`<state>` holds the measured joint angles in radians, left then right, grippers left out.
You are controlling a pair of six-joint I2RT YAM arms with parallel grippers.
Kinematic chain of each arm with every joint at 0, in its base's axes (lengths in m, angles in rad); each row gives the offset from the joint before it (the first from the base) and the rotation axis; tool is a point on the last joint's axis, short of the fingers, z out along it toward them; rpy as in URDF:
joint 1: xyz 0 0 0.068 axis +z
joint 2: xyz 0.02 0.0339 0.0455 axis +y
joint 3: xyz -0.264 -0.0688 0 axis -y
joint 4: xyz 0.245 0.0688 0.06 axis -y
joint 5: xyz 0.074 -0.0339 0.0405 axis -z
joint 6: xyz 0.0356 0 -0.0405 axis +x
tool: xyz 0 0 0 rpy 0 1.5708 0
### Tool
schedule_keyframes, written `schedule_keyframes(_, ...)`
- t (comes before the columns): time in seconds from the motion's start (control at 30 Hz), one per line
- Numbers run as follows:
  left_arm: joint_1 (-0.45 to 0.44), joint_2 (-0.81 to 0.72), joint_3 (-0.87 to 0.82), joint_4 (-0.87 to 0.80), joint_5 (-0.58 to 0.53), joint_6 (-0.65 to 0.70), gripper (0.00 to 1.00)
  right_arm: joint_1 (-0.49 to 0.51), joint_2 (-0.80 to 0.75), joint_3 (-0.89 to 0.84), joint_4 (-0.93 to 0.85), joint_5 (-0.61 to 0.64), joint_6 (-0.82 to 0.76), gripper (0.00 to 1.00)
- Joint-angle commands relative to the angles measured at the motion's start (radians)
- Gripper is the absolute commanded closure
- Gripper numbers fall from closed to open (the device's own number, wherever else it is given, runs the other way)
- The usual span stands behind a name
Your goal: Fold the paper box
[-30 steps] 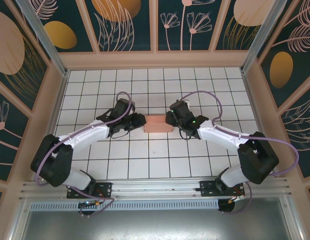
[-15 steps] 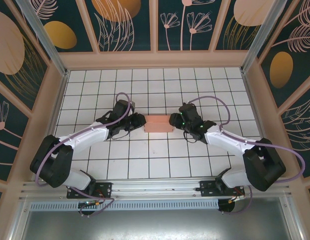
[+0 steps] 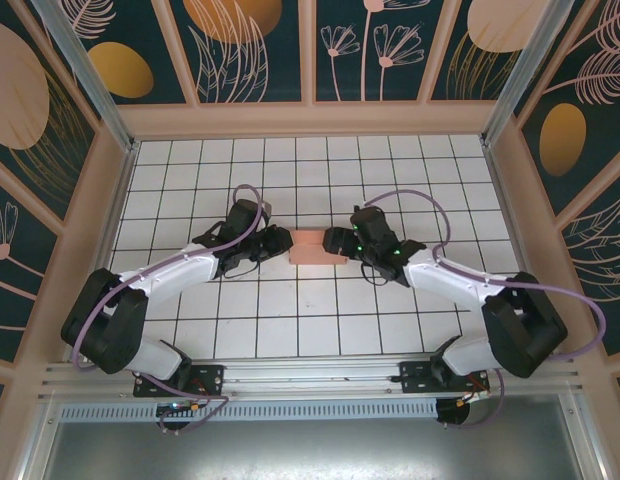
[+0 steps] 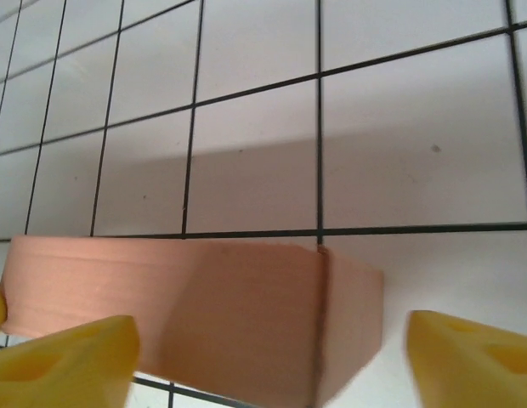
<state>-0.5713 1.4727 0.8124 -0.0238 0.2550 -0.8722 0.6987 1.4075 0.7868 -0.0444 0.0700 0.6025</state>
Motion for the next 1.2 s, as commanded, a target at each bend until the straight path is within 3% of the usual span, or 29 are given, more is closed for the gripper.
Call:
schedule_keyframes(0.0, 0.002, 0.051, -0.025, -0.110, -0.017, 0.027, 0.77, 0.028, 0.080, 0.078, -0.061, 0.056, -0.055, 0.10)
schedule_keyframes(0.1, 0.003, 0.051, -0.027, -0.113, -0.021, 0.030, 0.77, 0.055, 0.150, 0.120, -0.099, 0.085, -0.056, 0.09)
schedule_keyframes(0.2, 0.003, 0.052, -0.028, -0.116, -0.023, 0.028, 0.77, 0.059, 0.164, 0.114, -0.110, 0.095, -0.042, 0.19)
schedule_keyframes(0.33, 0.003, 0.054, -0.031, -0.116, -0.026, 0.030, 0.77, 0.046, 0.118, 0.061, -0.112, 0.108, -0.027, 0.42)
schedule_keyframes(0.47, 0.004, 0.062, -0.033, -0.110, -0.027, 0.032, 0.77, 0.013, 0.060, 0.008, -0.107, 0.090, -0.006, 0.55)
schedule_keyframes(0.7, 0.002, 0.090, -0.036, -0.096, -0.019, 0.041, 0.77, -0.050, -0.019, -0.050, -0.080, 0.044, 0.029, 0.98)
schedule_keyframes(0.8, 0.002, 0.085, -0.035, -0.095, -0.021, 0.045, 0.77, -0.047, -0.025, -0.034, -0.084, 0.039, 0.009, 0.96)
schedule_keyframes(0.83, 0.002, 0.084, -0.033, -0.094, -0.019, 0.047, 0.77, -0.043, -0.028, -0.027, -0.078, 0.038, -0.002, 0.87)
schedule_keyframes(0.9, 0.003, 0.086, -0.029, -0.094, -0.013, 0.047, 0.77, -0.033, -0.028, -0.015, -0.067, 0.035, -0.027, 0.59)
schedule_keyframes(1.0, 0.004, 0.089, -0.025, -0.090, -0.010, 0.049, 0.77, -0.013, 0.009, 0.018, -0.058, 0.015, -0.060, 0.36)
schedule_keyframes(1.1, 0.003, 0.090, -0.022, -0.091, -0.012, 0.053, 0.77, 0.007, 0.057, 0.050, -0.068, 0.026, -0.064, 0.31)
schedule_keyframes(1.17, 0.002, 0.089, -0.022, -0.094, -0.013, 0.053, 0.77, 0.007, 0.068, 0.045, -0.063, 0.034, -0.046, 0.41)
